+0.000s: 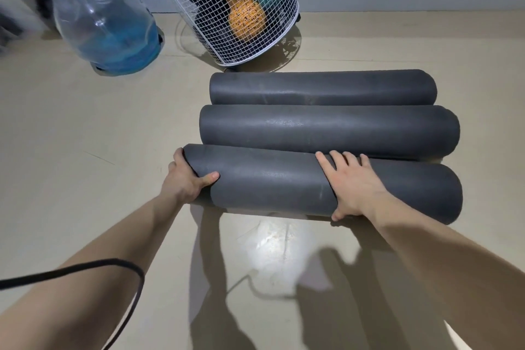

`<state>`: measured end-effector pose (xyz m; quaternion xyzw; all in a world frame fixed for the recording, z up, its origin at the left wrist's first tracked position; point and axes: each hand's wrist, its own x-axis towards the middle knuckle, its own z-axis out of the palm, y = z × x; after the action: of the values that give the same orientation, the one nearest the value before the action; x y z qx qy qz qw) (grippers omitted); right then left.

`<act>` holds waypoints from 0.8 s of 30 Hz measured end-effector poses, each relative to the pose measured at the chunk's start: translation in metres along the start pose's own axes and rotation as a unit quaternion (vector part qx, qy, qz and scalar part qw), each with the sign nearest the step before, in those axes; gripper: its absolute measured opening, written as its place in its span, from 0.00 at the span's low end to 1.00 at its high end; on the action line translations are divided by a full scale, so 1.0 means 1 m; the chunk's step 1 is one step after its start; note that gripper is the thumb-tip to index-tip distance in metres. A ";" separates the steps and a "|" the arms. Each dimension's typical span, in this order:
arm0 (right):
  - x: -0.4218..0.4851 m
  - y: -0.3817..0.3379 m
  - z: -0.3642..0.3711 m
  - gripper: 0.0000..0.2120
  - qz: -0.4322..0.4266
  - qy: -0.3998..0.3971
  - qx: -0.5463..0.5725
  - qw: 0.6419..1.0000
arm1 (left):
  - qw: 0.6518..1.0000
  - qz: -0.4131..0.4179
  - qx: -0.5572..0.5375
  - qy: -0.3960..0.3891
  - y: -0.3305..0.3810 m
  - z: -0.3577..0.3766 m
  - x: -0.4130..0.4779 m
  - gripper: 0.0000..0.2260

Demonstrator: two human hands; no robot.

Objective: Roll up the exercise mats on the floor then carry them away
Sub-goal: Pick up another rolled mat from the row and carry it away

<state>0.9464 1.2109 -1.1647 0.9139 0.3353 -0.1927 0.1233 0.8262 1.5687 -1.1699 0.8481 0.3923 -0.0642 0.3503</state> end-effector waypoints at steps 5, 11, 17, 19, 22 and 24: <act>0.024 0.015 -0.015 0.72 -0.019 -0.025 0.019 0.999 | 0.993 -0.057 -0.106 0.019 -0.015 0.011 -0.007 0.61; 0.033 -0.014 -0.025 0.68 -0.043 -0.135 0.127 0.982 | 0.971 -0.160 -0.163 0.064 -0.027 0.016 -0.025 0.58; 0.020 -0.088 0.028 0.51 -0.035 -0.218 0.397 0.891 | 0.940 -0.268 -0.150 -0.152 -0.057 0.011 -0.076 0.36; 0.015 -0.116 0.038 0.53 -0.033 -0.219 0.449 0.866 | 0.915 -0.280 -0.177 -0.232 -0.064 0.016 -0.095 0.33; -0.004 -0.149 0.037 0.64 0.004 -0.172 0.512 0.841 | 0.885 -0.294 -0.255 -0.255 -0.073 0.026 -0.106 0.32; -0.014 -0.161 0.034 0.65 0.003 -0.129 0.527 0.840 | 0.885 -0.306 -0.277 -0.215 -0.078 0.031 -0.110 0.36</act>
<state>0.8216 1.3107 -1.2047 0.8087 0.1617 -0.4565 -0.3339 0.7002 1.5150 -1.1936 0.5197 0.5493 -0.2373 0.6098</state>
